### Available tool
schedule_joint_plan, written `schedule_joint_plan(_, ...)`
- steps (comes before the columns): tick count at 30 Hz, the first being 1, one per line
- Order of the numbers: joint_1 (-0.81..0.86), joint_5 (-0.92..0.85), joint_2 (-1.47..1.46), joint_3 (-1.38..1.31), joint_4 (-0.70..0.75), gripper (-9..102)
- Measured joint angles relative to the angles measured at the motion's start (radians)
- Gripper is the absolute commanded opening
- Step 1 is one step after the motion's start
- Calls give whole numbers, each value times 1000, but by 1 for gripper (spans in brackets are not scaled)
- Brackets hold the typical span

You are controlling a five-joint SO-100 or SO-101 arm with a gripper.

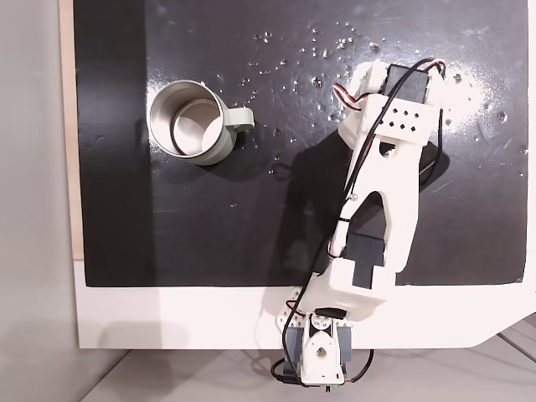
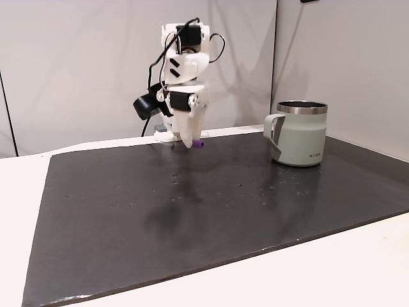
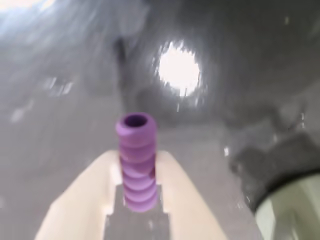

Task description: Grasp a pengrip and put it in the cup.

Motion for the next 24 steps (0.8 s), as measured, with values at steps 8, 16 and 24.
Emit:
schedule_joint_plan(8,-199,-147,229,81,69,0)
schedule_joint_plan(16,-598,-252,459,296,69,0)
schedule_joint_plan(24,-831,-252,454,239,58,0)
